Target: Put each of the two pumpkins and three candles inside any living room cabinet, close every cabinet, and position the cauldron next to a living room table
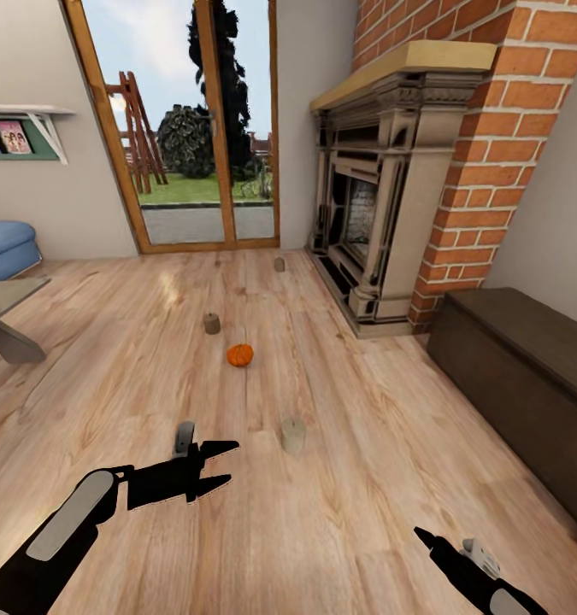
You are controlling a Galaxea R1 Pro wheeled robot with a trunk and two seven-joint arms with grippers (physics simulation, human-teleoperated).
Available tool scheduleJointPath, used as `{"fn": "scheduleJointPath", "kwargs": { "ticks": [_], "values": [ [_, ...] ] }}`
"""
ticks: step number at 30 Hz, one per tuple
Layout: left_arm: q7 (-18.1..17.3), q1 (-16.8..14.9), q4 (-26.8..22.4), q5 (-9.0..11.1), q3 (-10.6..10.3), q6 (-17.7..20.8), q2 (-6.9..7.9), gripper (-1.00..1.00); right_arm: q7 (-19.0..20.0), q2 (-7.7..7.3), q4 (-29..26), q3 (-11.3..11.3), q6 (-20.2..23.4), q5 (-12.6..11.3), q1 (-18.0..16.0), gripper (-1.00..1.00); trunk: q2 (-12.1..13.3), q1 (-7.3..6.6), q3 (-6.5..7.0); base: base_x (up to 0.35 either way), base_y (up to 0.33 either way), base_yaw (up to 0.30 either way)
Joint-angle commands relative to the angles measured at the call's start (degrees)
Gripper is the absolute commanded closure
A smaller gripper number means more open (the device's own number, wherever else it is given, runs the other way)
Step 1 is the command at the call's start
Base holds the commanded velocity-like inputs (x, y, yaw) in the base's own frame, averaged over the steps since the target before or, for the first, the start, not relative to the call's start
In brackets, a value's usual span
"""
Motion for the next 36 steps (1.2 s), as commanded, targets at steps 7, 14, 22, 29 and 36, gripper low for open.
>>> {"fn": "scheduleJointPath", "kwargs": {
  "ticks": [7, 14, 22, 29, 36],
  "values": [
    [-0.64, -0.05, 0.04, -0.5, -0.05, 0.02, 0.06, -1.0, 0.08, -0.04, -0.03, 0.24, 0.26, -0.67, 0.0, -1.0, -0.02, 0.02, 0.41, 0.291, 0.0, 0.188],
    [-0.52, -0.05, 0.04, -0.58, 0.32, -0.05, 0.32, -1.0, -1.29, -0.05, 0.02, 0.22, 0.37, -0.78, -0.01, -1.0, -0.02, 0.02, 0.5, 0.155, 0.0, 0.039],
    [4.78, -0.05, 0.04, -2.39, 1.2, -0.19, 0.89, -1.0, -30.28, -0.06, -10.1, 5.85, 4.45, -0.5, -0.55, -1.0, -0.02, 0.02, 0.5, 0.009, 0.0, 0.002],
    [16.17, -0.11, 0.04, -4.63, 5.64, -0.25, 0.91, -1.0, -47.64, -0.04, -25.17, 8.16, 12.91, -0.5, -1.2, -1.0, -0.02, 0.02, 0.5, 0.0, 0.0, 0.0],
    [29.69, -0.3, -0.15, -9.83, 7.78, -0.31, 0.55, -1.0, -49.16, -0.04, -27.91, 11.03, 21.42, 3.54, -4.13, -1.0, -0.02, 0.02, 0.5, 0.0, 0.0, 0.0]
  ]
}}
